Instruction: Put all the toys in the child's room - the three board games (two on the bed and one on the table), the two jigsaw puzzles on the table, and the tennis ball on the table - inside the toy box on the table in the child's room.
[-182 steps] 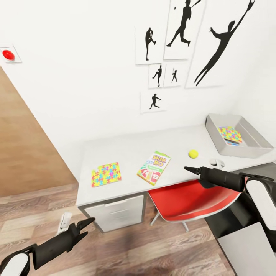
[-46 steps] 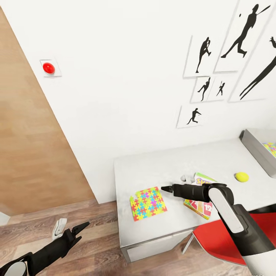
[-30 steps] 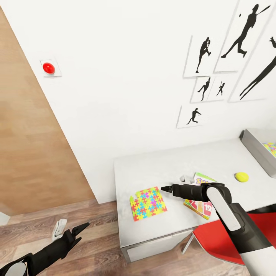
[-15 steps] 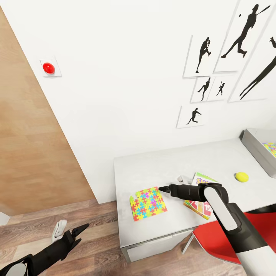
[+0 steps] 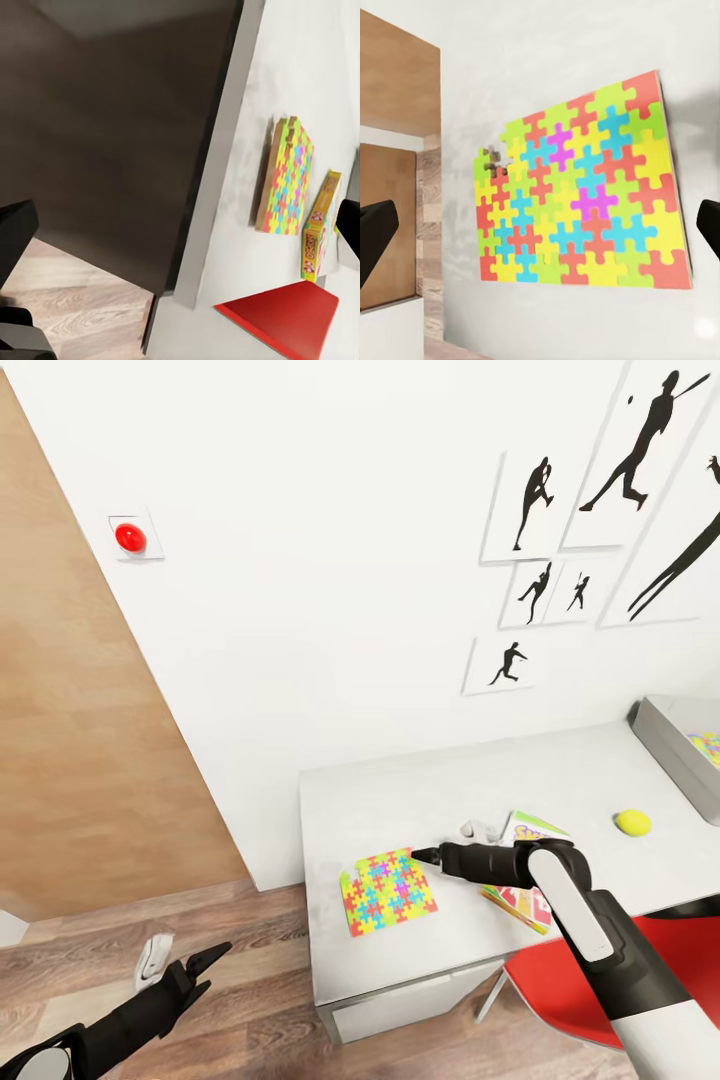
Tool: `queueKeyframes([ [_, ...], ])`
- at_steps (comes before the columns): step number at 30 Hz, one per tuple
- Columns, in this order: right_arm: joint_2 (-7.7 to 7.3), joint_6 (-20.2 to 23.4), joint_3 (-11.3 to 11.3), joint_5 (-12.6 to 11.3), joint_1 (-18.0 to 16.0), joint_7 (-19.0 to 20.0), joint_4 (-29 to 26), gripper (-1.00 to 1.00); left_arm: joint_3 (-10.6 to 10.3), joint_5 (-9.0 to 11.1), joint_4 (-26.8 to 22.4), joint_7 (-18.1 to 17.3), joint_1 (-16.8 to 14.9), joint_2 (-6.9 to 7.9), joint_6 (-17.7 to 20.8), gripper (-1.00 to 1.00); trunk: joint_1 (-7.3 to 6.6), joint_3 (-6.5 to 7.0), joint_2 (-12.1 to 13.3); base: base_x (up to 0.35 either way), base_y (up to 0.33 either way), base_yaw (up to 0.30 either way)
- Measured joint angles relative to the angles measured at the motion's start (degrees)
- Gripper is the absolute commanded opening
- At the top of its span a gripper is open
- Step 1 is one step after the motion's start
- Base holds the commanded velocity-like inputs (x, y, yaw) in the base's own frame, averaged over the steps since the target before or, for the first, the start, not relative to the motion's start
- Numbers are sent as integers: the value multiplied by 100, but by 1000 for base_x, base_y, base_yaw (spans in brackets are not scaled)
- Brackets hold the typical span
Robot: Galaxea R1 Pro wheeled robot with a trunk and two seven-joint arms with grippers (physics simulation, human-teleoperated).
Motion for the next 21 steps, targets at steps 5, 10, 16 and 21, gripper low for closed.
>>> queueKeyframes([
  [5, 17, 0, -5, 5, -4, -1, 74, 100, -2, -1, 3, -5, 0, 0, -17, 100, 0, 0, 0, 0, 0, 130],
  [10, 37, 0, -7, 6, -11, -1, 149, 100, -3, -1, 4, -8, 0, 0, -25, 100, 0, 0, 0, 0, 0, 79],
  [16, 53, 0, -12, 8, -15, -1, 190, 100, -7, -2, 5, -9, 0, 0, -30, 100, 0, 0, 0, 0, 0, 39],
  [21, 63, 0, -14, 13, -17, -8, 215, 100, -10, -2, 5, -10, 0, 0, -32, 100, 0, 0, 0, 0, 0, 18],
])
